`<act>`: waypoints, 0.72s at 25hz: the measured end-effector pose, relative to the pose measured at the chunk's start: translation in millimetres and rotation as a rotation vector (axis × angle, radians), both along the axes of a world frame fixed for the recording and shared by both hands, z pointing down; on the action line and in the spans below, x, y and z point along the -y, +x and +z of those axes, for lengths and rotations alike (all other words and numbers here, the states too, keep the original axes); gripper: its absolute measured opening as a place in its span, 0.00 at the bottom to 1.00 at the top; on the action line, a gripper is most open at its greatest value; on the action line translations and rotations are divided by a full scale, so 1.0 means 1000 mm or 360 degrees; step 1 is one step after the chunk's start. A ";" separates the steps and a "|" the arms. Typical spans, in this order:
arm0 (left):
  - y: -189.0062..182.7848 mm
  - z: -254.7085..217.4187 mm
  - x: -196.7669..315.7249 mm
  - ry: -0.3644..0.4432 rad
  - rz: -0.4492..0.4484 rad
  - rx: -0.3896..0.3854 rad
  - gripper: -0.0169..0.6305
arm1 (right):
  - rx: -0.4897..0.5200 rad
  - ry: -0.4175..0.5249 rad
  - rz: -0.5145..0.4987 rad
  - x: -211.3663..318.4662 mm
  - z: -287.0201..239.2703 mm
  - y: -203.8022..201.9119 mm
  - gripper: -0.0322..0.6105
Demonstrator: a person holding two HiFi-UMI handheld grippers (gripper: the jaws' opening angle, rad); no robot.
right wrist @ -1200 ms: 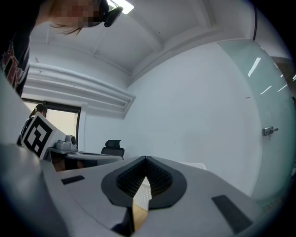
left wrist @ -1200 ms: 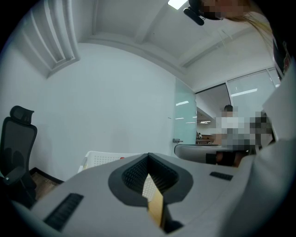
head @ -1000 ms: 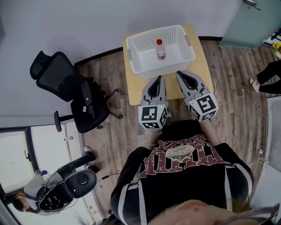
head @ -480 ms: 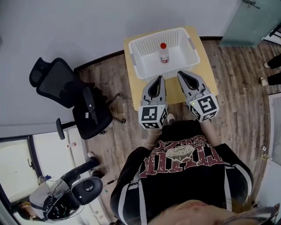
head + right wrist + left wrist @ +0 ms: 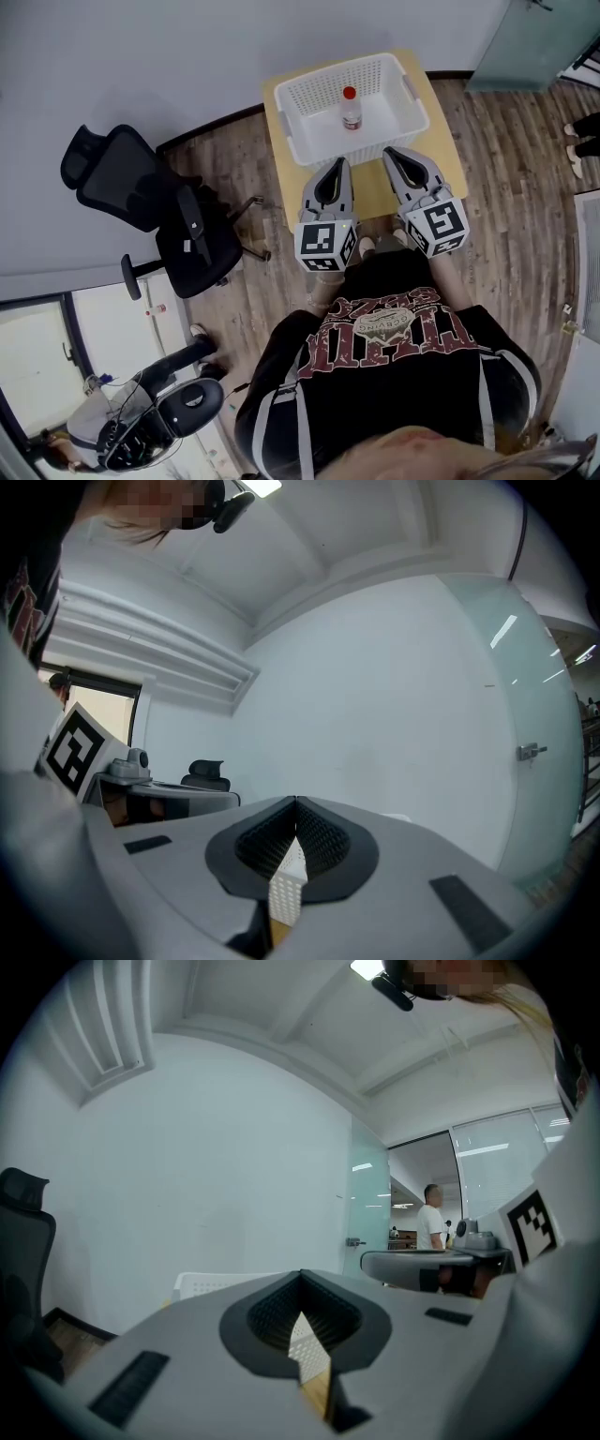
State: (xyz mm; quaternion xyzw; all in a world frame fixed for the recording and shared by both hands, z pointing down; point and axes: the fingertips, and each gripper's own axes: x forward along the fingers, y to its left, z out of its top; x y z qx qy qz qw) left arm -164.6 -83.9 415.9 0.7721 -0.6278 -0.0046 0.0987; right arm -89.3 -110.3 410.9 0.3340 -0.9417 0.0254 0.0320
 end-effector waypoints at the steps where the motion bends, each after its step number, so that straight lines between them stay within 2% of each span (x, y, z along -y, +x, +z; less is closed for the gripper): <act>1: -0.001 0.000 0.000 -0.0002 -0.0004 0.0000 0.10 | 0.0002 -0.0002 -0.0002 0.000 0.000 -0.001 0.08; 18: 0.001 0.008 0.044 -0.0033 -0.0097 -0.0008 0.10 | 0.0003 -0.0049 -0.0114 0.047 0.009 -0.004 0.08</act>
